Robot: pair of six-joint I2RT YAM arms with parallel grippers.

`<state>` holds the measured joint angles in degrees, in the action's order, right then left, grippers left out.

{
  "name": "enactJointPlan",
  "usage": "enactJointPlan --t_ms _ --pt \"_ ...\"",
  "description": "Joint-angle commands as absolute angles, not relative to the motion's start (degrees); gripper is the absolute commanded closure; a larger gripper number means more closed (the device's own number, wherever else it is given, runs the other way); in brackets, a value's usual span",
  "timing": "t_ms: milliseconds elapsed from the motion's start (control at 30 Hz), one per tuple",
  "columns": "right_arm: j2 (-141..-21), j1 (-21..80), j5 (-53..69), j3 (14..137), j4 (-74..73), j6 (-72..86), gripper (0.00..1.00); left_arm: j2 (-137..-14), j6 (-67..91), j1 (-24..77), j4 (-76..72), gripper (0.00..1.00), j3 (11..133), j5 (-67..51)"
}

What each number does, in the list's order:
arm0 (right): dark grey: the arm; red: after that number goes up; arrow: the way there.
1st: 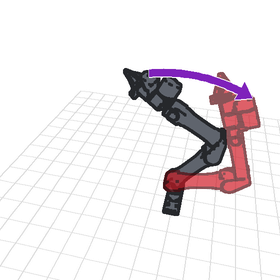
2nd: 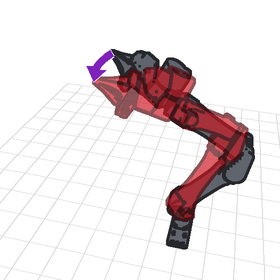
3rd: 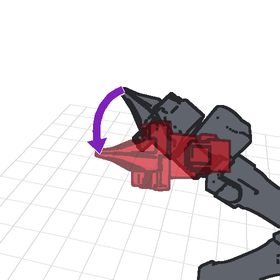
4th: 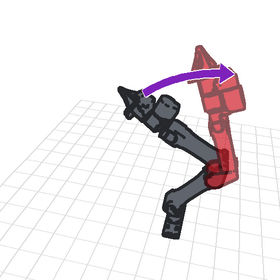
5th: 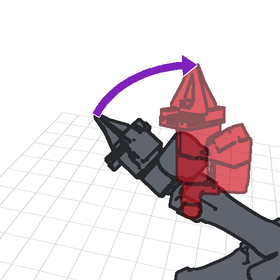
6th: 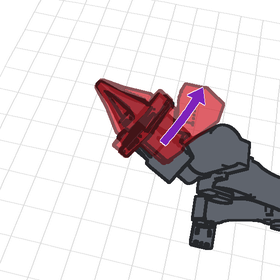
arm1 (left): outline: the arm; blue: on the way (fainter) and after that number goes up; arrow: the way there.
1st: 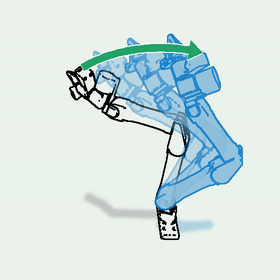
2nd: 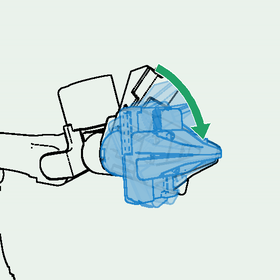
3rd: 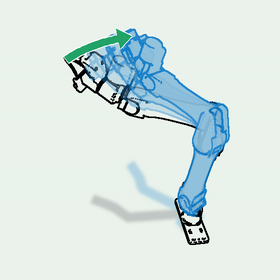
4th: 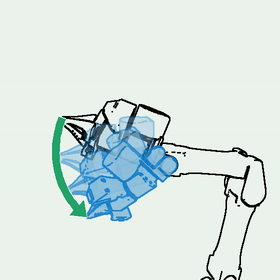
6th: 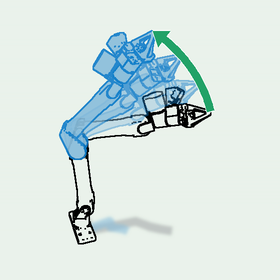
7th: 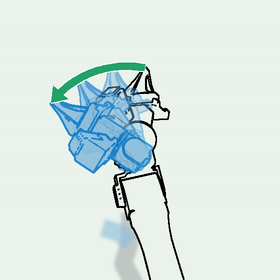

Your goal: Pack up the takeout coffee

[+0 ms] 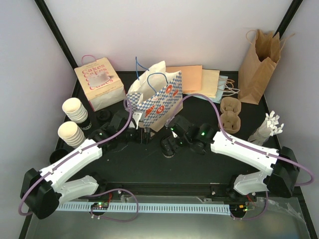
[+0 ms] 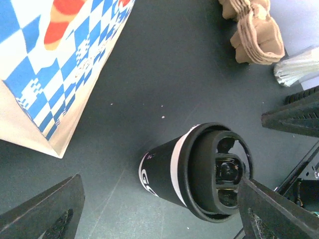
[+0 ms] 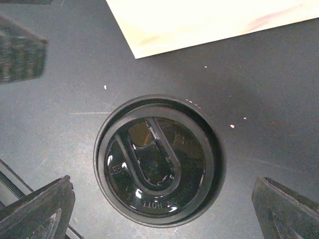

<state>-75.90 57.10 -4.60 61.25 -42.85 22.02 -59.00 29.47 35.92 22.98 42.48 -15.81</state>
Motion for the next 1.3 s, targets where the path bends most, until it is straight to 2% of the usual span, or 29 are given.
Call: enactJointPlan --t_ms 0,367,933,1267 --pt "-76.86 58.54 -5.26 63.34 -42.48 22.63 0.00 -60.89 30.97 34.95 20.43 0.15 42.00 -18.70" --pt "-79.30 59.50 -7.34 63.67 -42.48 22.92 0.00 -63.40 30.60 34.88 18.44 0.16 40.59 -21.00" --pt "-82.29 59.57 -6.58 64.67 -42.93 22.40 0.08 -67.16 31.23 34.89 15.22 0.23 39.47 -23.58" --pt "-83.23 60.71 -7.17 65.60 -43.85 21.01 0.07 -69.43 31.39 34.88 13.97 0.26 39.37 -24.83"
